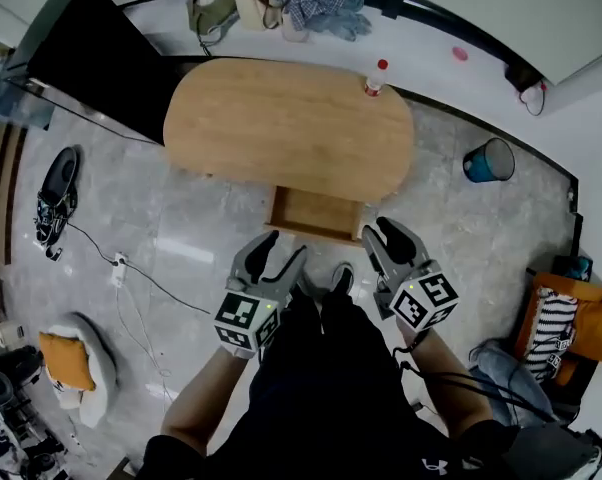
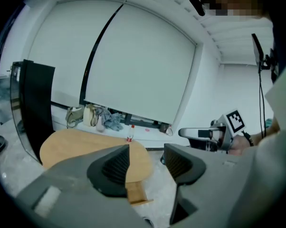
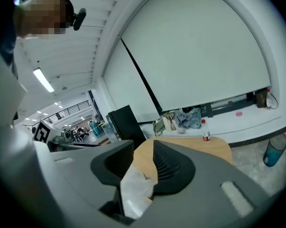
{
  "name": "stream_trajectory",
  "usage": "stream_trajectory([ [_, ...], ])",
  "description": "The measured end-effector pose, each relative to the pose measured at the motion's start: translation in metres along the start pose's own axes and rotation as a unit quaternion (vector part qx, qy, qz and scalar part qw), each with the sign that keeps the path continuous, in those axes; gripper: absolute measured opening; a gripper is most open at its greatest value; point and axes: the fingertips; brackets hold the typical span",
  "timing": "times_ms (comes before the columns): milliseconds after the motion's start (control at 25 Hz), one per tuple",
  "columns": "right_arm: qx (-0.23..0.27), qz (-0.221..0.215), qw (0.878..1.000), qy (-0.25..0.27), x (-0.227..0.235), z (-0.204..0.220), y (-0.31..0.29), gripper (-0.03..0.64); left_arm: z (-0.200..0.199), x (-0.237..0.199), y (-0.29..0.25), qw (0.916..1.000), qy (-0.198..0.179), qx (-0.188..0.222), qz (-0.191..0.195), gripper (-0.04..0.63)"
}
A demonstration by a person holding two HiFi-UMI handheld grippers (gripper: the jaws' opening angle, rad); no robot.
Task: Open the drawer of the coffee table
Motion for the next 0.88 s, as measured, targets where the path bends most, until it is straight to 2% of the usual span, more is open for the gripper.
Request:
stream_trajectory([
  [240, 0.06, -0.015, 0.996, 0.06, -0.058, -0.065, 0.014, 0.097, -0.08, 0.01, 0.031, 0.996, -0.035, 0.082, -0.002, 0.213],
  [480, 0.106, -0.019, 0.988, 0.108, -0.098, -0.112, 0.027, 0.065, -0.141, 0.017, 0.072, 0.986, -0.051, 0.159, -0.005, 0.154],
  [640, 0.136, -0.018, 0.98, 0.147, -0.12, -0.14, 0.029, 0.027, -0.165, 0.011, 0.088, 0.9813, -0.052, 0.185, -0.003, 0.082],
  [680, 0.141, -0.02, 0.977, 0.158, -0.125, -0.145, 0.029, 0.016, -0.169, 0.01, 0.091, 0.9802, -0.054, 0.191, 0.002, 0.026],
  [720, 0.145, -0.021, 0.975, 0.169, -0.13, -0.149, 0.028, 0.004, -0.173, 0.01, 0.094, 0.979, -0.059, 0.195, 0.006, 0.002],
  [880, 0.152, -0.022, 0.967, 0.203, -0.141, -0.157, 0.029, 0.003, -0.189, 0.016, 0.106, 0.9728, -0.091, 0.212, 0.017, 0.002],
])
Point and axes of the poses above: the fingertips, and each gripper's own axes: y backward along the fingers, x to its right, z out of its underside, and after that the axes turned 1 degree about -y, right-handed
